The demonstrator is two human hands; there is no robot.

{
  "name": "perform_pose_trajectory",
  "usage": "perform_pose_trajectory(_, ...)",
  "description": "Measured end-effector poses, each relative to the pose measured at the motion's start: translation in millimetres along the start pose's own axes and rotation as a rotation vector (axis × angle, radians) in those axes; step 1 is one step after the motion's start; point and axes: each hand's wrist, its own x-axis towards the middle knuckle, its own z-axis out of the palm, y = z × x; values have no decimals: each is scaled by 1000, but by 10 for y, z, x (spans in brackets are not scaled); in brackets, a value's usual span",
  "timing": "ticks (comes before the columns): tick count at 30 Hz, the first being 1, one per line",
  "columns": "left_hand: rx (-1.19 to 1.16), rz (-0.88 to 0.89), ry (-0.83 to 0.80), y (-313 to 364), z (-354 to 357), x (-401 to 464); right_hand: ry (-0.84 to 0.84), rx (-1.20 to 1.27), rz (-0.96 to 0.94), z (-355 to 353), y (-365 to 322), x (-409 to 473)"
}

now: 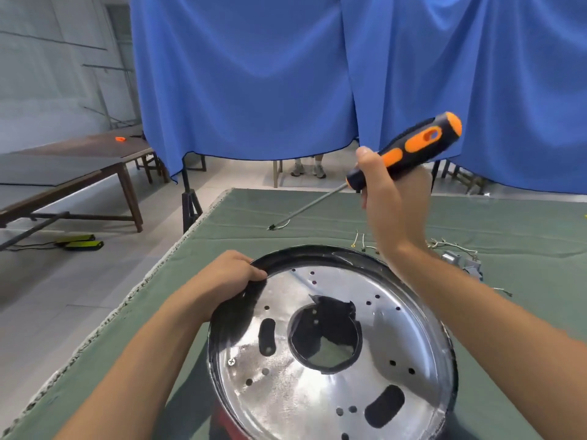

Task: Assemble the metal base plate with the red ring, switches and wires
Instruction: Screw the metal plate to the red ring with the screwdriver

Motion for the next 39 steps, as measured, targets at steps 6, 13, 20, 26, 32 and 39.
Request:
perform_pose_trajectory(6,-186,64,-55,-108,-59,-72,22,-88,-162,142,-274,114)
perform_pose_trajectory(13,-177,100,-138,-151,2,-57,-19,-209,-231,103,-359,107)
perform_pose_trajectory(20,-238,115,-191,-171,13,-59,-1,-285,-253,54,-238,51)
perform_pose_trajectory(26,-230,125,-200,-167,16,-49,-24,-299,-269,112,-178,68)
perform_pose_trajectory(32,-219,119,-179,-180,28,-12,-33,-315,-260,133,-156,87)
perform_pose_trajectory(39,-214,101,-171,-188,24,5,-49,-330,-259,139,-138,84)
